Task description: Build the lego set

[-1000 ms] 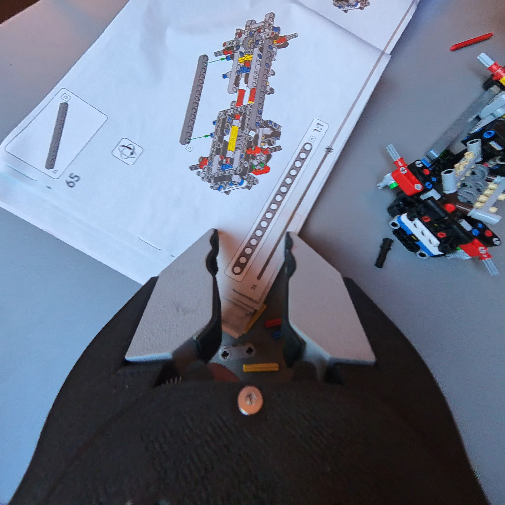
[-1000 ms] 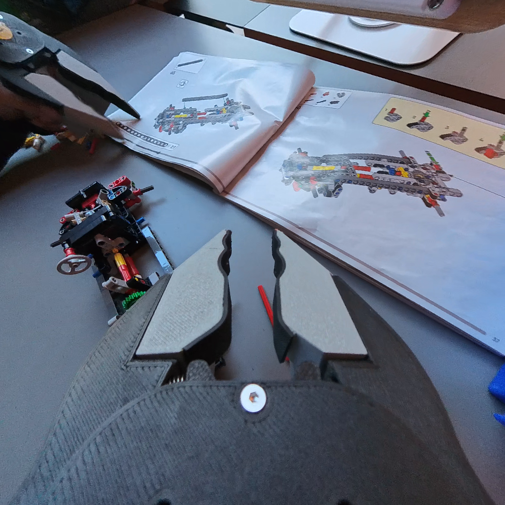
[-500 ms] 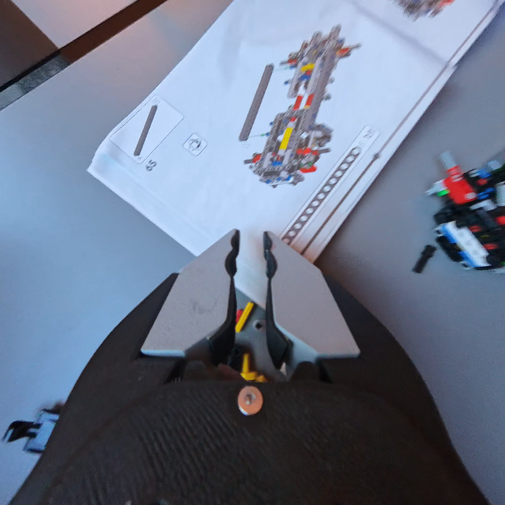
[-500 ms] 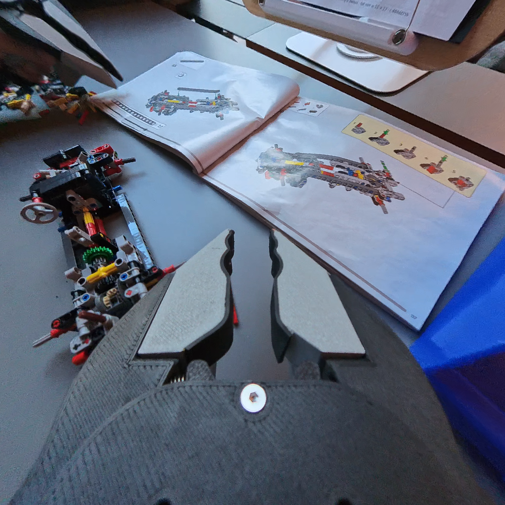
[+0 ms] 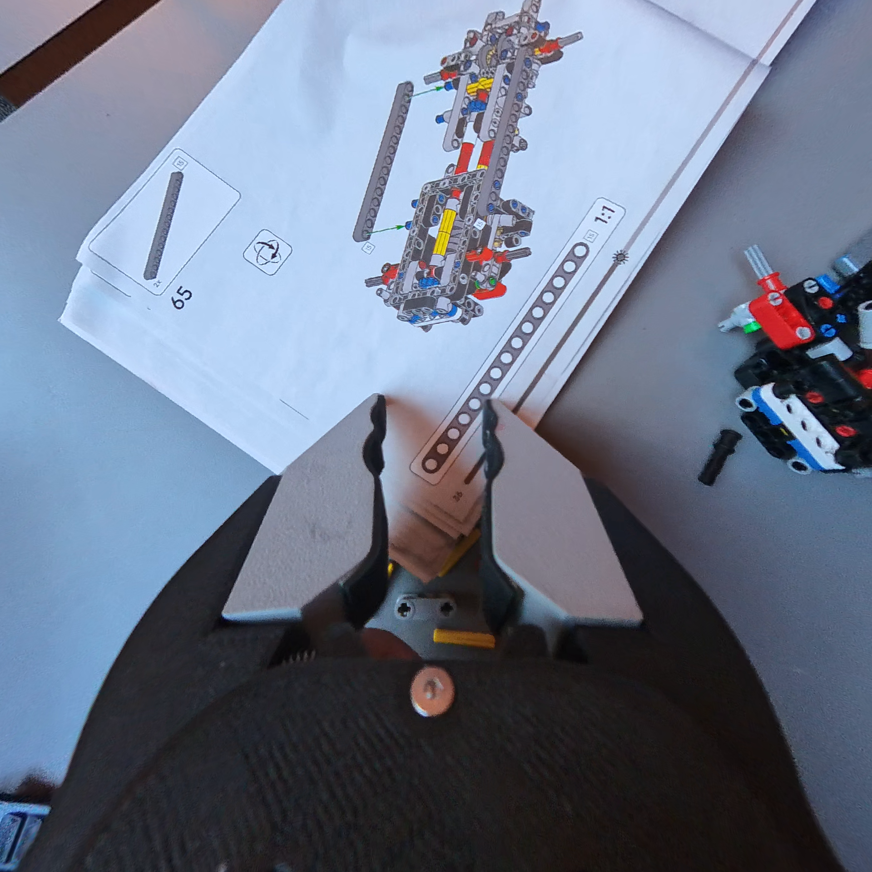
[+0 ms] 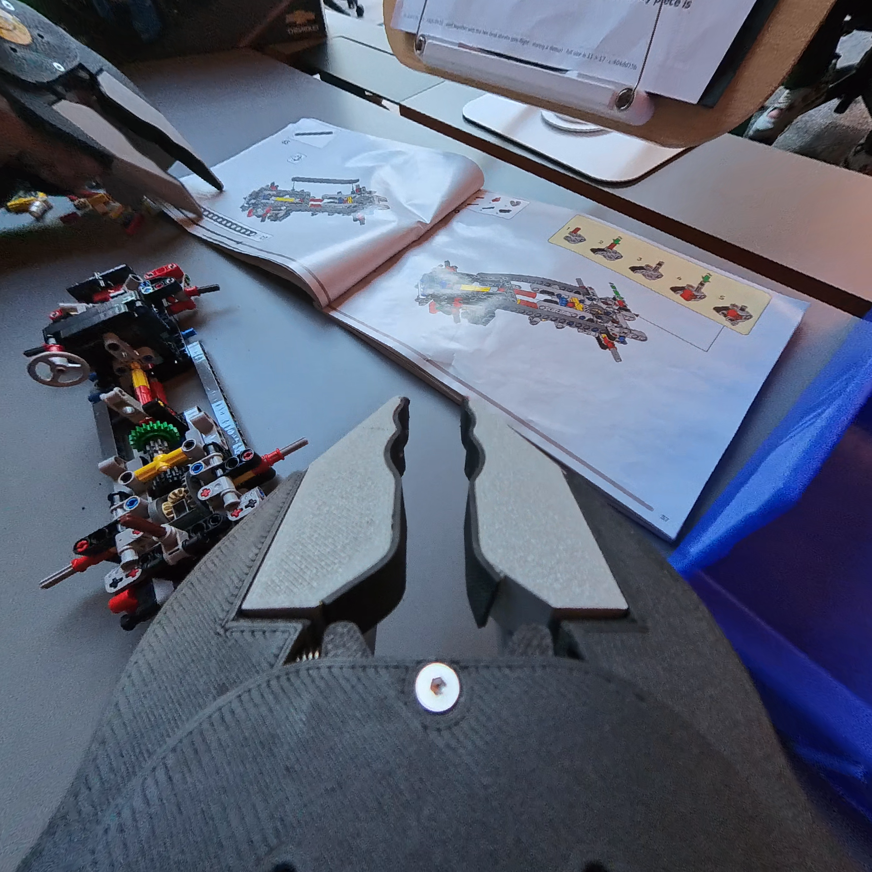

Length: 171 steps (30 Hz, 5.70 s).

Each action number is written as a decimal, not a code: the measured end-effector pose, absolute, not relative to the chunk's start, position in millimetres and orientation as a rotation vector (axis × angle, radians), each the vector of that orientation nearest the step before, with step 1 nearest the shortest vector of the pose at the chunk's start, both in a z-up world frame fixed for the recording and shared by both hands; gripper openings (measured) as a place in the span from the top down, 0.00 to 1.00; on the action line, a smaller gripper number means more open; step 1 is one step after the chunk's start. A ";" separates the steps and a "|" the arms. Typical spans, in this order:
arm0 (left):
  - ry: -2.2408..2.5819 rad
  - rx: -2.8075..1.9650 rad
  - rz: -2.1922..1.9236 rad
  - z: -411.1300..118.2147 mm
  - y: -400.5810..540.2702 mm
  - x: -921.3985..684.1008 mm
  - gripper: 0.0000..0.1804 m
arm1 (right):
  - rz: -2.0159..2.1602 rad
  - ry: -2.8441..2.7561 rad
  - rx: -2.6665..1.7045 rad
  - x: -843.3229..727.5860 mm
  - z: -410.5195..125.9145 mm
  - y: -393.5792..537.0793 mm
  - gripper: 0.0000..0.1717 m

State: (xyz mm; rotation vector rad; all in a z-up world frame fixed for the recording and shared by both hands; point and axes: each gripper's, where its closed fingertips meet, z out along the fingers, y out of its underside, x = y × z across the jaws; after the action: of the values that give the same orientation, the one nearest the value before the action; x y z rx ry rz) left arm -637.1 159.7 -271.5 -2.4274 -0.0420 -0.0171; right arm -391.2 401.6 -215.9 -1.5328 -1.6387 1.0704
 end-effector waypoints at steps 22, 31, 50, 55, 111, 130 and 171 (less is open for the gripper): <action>0.091 -2.494 0.028 -273.4 152.8 -621.8 0.62 | 1.085 -1.592 -1.596 -391.4 -227.0 415.5 0.93; 0.124 -2.446 -0.027 -272.6 160.1 -609.3 0.79 | 1.095 -1.591 -1.600 -395.0 -230.5 412.3 0.94; 0.018 -2.235 0.025 -211.9 186.5 -631.1 1.00 | 1.142 -1.624 -1.490 -414.3 -205.8 384.3 0.86; 0.144 -2.216 0.148 -184.5 202.4 -624.1 1.00 | 1.241 -1.757 -1.339 -463.5 -156.6 317.1 0.72; 0.422 -2.232 -0.007 -211.3 341.7 -509.3 0.76 | 1.593 -1.266 -1.745 -420.7 -164.8 441.6 1.00; 0.585 -2.157 0.324 -227.2 384.7 -509.9 0.83 | 1.589 -1.260 -1.763 -425.3 -171.0 438.7 1.00; -0.455 -1.825 -0.592 -176.0 274.8 -625.4 0.63 | 0.963 -1.709 -1.782 -439.2 -242.6 406.1 0.90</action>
State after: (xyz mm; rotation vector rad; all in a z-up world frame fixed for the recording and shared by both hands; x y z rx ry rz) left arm -625.4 274.8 -176.0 -1.8251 -0.4552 -0.5915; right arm -439.2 406.1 -242.6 -1.7820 -1.7091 0.9629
